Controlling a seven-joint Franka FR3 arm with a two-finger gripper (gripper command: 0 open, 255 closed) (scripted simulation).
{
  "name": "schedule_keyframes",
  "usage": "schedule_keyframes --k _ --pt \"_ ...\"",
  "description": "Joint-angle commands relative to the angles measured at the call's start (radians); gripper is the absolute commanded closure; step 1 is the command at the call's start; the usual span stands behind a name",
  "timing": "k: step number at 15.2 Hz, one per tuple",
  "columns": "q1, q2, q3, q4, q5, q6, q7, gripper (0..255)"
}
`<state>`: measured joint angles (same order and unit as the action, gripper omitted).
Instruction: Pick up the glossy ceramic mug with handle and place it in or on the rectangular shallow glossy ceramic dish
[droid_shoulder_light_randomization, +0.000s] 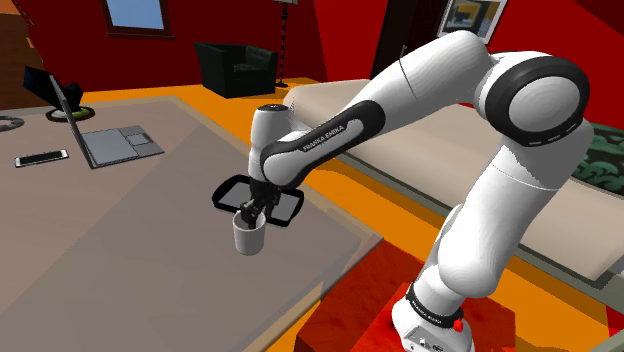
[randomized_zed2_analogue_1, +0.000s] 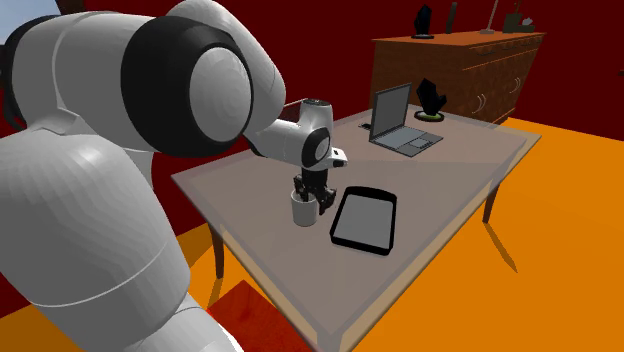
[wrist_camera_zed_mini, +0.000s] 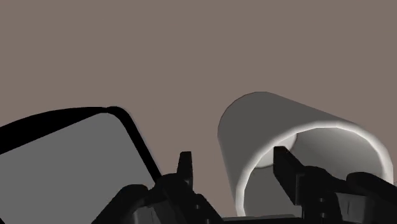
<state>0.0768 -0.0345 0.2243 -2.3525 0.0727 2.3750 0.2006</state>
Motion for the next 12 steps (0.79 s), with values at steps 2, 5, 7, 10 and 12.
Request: schedule_keyframes --k 2,5,7,10,12 --pt "0.000 0.000 0.000 0.000 0.000 0.000 0.000 255" --pt "0.000 0.000 0.000 0.000 0.000 0.000 0.000 255" --pt "0.000 0.000 0.000 0.000 0.000 0.000 0.000 255" --pt "0.000 -0.009 0.000 0.005 0.002 -0.014 -0.001 255" --pt "0.000 -0.026 -0.001 0.016 0.005 -0.041 -0.003 255"
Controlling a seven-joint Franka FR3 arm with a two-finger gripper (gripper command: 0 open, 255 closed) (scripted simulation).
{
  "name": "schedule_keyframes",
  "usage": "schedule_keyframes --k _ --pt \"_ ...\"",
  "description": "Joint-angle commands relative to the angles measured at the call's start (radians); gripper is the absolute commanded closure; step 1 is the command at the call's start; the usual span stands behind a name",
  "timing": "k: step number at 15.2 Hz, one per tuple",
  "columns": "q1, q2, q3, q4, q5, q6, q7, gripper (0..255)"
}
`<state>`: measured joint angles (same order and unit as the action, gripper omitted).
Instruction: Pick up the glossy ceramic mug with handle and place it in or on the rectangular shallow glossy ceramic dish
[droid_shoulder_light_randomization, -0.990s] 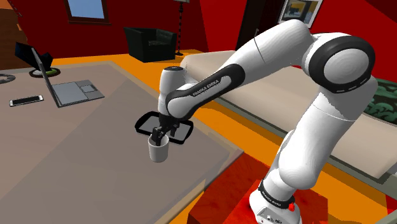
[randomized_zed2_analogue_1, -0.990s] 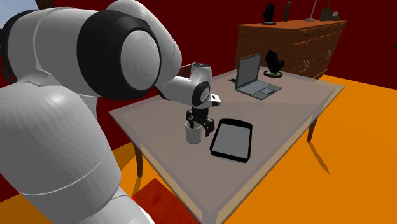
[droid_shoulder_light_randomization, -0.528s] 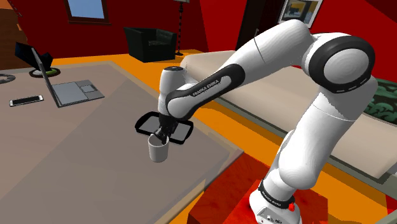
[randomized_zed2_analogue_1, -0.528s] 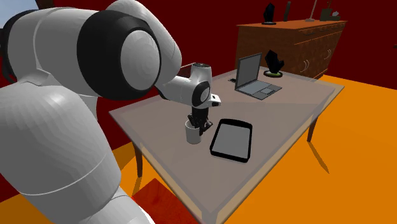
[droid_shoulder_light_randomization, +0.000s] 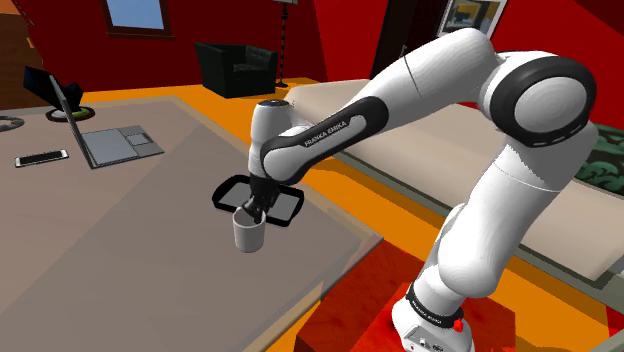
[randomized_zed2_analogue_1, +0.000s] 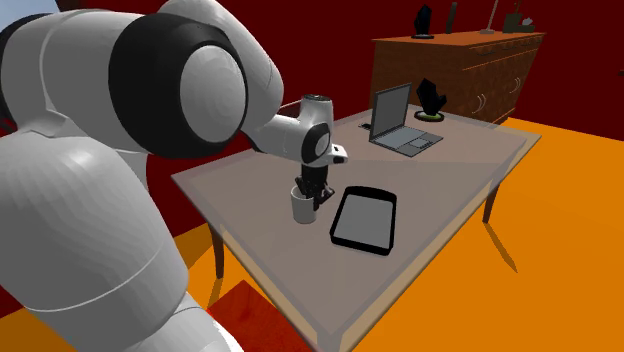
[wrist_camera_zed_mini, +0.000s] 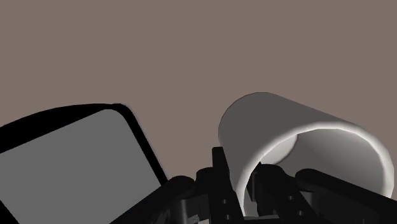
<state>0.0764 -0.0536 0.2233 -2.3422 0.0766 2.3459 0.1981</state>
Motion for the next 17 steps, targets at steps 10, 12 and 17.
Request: schedule_keyframes --k 10,12,17 --pt "-0.001 -0.078 -0.005 0.074 0.012 -0.151 -0.005 255" --pt "-0.001 -0.089 -0.006 0.091 0.013 -0.178 -0.005 255" --pt "-0.002 -0.114 -0.010 0.135 0.015 -0.247 -0.005 255"
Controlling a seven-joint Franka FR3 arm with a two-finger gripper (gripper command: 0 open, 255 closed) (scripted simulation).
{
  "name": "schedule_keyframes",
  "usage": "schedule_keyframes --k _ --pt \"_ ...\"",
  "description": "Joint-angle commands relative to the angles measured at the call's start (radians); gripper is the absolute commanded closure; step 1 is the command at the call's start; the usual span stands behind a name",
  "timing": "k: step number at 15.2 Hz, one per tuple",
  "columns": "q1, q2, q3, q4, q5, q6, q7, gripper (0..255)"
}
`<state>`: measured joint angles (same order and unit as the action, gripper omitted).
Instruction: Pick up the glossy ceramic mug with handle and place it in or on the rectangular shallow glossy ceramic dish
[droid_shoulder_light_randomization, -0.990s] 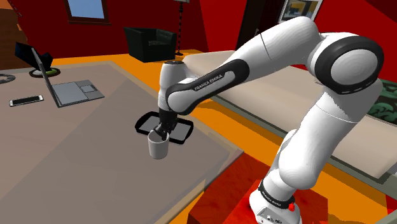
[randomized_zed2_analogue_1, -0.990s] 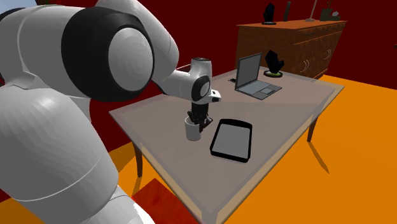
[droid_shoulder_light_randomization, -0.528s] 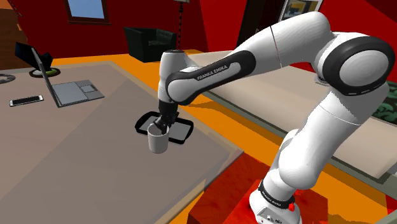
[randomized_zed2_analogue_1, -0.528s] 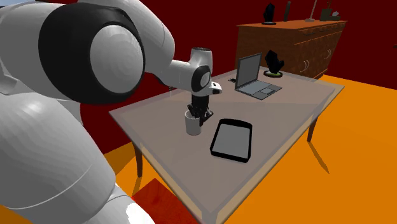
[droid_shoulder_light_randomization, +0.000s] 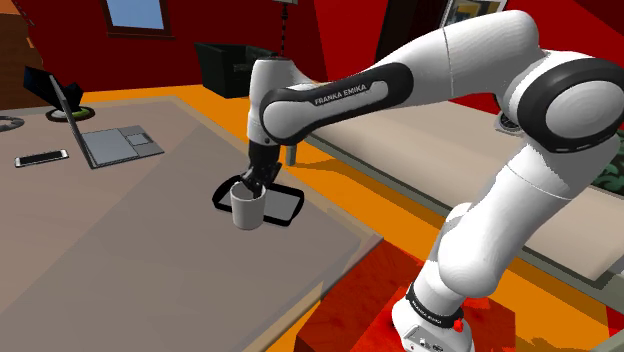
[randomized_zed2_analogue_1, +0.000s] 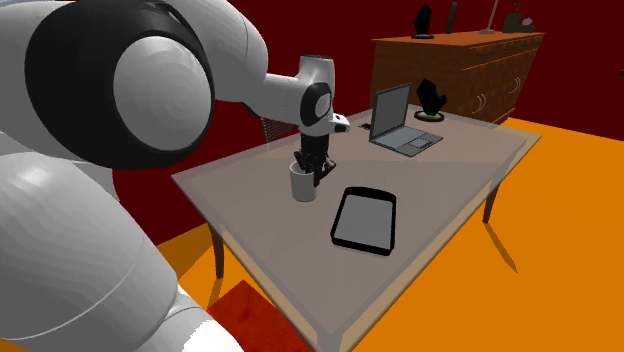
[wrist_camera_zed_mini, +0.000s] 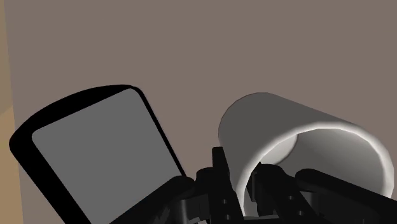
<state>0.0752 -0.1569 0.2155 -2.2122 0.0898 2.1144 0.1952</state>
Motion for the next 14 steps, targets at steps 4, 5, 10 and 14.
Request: schedule_keyframes --k 4,5,10,14 --pt "-0.011 -0.006 -0.016 0.055 -0.003 -0.062 -0.021 255" --pt "-0.021 0.012 -0.028 0.077 -0.008 -0.068 -0.040 255" --pt "-0.069 0.109 -0.081 0.205 -0.026 -0.105 -0.130 255" --pt "-0.105 0.199 -0.118 0.329 -0.035 -0.144 -0.198 255"
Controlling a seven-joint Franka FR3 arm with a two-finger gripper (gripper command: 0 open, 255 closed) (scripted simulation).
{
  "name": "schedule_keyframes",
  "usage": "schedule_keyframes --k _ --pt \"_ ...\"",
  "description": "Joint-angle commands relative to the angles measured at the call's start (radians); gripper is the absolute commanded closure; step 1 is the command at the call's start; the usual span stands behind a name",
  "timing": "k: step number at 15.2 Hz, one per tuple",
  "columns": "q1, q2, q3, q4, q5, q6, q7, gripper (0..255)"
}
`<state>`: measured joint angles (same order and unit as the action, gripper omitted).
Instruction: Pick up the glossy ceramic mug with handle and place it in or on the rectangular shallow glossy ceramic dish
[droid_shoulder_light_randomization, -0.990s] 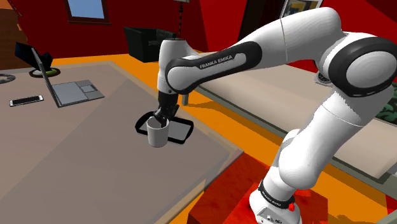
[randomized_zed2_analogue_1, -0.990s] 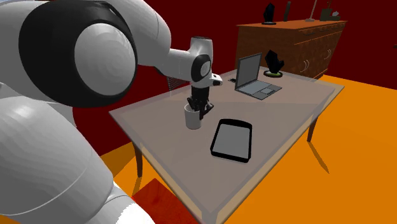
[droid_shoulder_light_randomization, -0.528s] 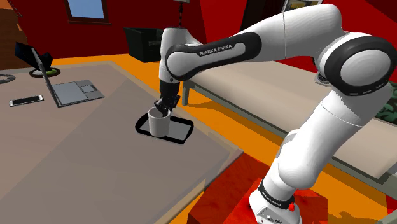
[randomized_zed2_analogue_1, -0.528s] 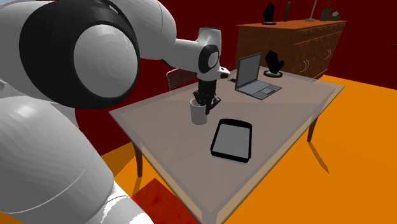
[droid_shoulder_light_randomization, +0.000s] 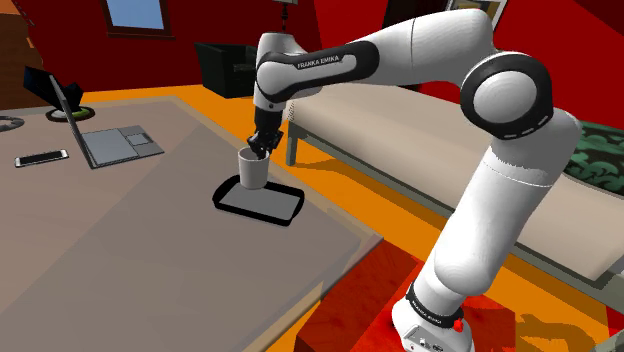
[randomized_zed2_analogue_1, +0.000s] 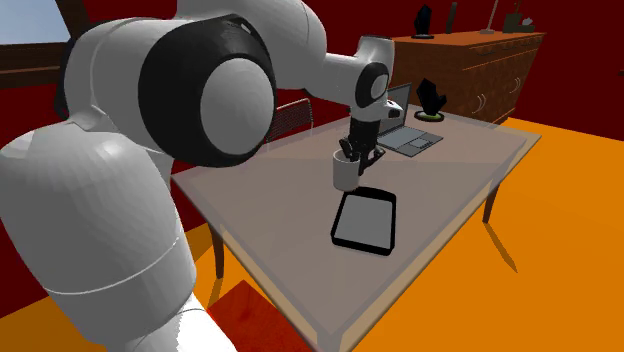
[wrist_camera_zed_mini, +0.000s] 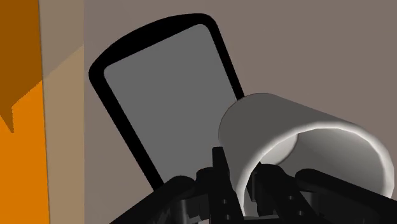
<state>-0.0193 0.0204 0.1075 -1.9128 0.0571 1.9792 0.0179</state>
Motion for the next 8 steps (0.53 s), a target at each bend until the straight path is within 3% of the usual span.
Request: schedule_keyframes --k 1,5,8 --pt "-0.019 0.046 -0.019 0.064 -0.003 -0.020 -0.037 255" --pt "-0.054 0.152 -0.048 0.219 -0.006 -0.072 -0.099 255" --pt "-0.058 0.166 -0.050 0.212 -0.006 -0.052 -0.106 255"
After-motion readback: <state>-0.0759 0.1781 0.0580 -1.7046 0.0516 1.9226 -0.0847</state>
